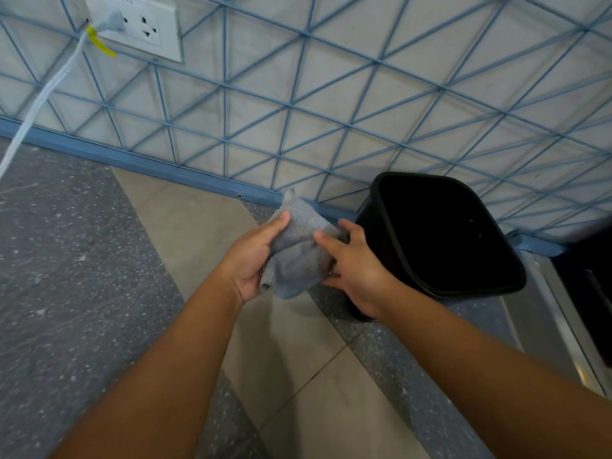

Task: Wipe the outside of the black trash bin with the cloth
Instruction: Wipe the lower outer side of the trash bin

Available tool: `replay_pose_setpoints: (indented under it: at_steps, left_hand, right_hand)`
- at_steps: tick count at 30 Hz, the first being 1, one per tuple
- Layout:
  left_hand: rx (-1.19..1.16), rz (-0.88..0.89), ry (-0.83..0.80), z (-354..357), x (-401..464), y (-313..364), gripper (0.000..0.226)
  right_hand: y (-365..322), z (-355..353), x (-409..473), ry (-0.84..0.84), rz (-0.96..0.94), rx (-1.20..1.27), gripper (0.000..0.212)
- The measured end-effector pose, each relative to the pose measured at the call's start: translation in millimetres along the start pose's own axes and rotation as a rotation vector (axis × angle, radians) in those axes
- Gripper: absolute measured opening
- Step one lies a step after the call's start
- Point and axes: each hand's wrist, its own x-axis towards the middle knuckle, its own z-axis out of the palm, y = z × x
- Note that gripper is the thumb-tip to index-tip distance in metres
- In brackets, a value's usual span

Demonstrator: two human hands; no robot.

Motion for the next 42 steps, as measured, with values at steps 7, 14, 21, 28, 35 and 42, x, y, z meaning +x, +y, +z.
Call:
replay_pose_setpoints:
  at_steps: [7, 14, 21, 28, 35, 42]
  left_hand:
    - [0.630, 0.440, 0.136, -20, 0, 19, 0.029]
    - [0.340, 0.491, 0.032, -28, 7, 27, 0.036]
    - [-0.121, 0.043, -0.389, 3, -9, -19, 0.065]
    - [-0.193, 0.047, 0.075, 18, 30, -35, 0.033]
    - [-0.059, 0.219, 0.366, 69, 89, -53, 0.036]
    - [0.037, 0.162, 0.037, 127, 99, -79, 0.086]
  right_hand:
    - [-8, -14, 5, 0.166, -0.303, -0.485, 0.042]
    - [-28, -15, 6, 0.056, -0.508, -0.632, 0.012]
    - [-44, -29, 9, -0.250, -0.350, -0.285, 0.003]
    - [-42, -70, -3, 0.122, -0.671, -0.810, 0.028]
    - [-25, -141, -34, 0.039, -0.504, -1.331, 0.061]
    - [9, -146, -31, -0.011, -0.763, -1.344, 0.055]
